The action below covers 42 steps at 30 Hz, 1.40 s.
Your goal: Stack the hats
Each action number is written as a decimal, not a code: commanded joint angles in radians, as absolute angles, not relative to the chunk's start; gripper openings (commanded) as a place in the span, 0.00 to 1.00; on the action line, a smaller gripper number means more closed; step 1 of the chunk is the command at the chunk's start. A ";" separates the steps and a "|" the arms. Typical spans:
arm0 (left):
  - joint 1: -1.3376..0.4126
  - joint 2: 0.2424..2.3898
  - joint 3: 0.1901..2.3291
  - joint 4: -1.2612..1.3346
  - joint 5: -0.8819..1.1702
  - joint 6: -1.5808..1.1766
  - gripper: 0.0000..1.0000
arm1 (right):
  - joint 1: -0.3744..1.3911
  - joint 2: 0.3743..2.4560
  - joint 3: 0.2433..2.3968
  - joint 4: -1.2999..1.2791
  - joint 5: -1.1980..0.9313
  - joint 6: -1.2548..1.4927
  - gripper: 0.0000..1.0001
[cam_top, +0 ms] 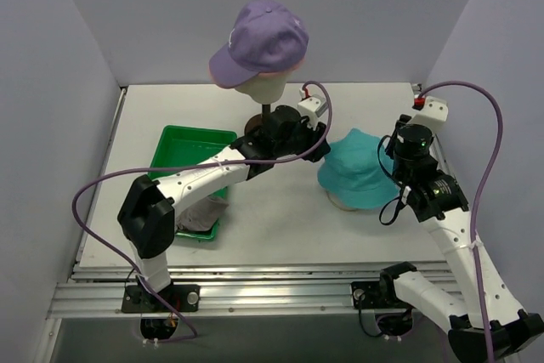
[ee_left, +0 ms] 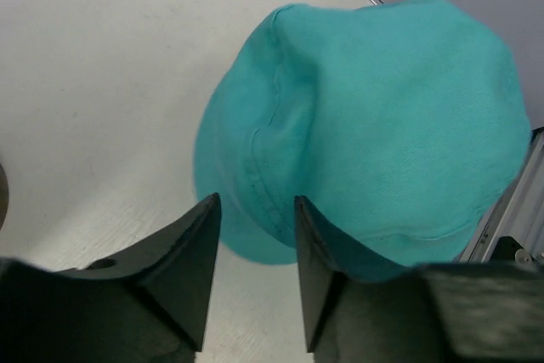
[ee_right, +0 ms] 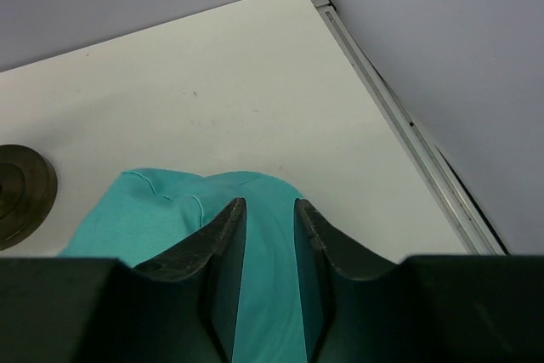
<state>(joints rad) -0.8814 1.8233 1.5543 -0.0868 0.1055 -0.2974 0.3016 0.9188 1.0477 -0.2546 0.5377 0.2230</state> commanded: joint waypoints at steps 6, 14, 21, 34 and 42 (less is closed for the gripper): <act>-0.881 1.632 1.465 -0.018 0.147 -0.293 0.65 | 0.298 0.900 1.046 -0.235 0.304 0.268 0.31; -0.910 1.580 1.456 -0.101 0.095 -0.284 0.66 | 0.253 0.971 1.057 -0.230 0.325 0.432 0.31; -0.945 1.500 1.335 -0.127 0.026 -0.272 0.66 | 0.028 0.939 0.997 -0.250 0.164 0.526 0.32; -0.957 1.370 1.089 -0.123 -0.006 -0.213 0.70 | -0.291 0.709 0.678 -0.175 -0.207 0.718 0.49; -0.974 1.281 0.936 0.031 -0.076 -0.163 0.74 | -0.296 0.585 0.531 -0.077 -0.270 0.827 0.54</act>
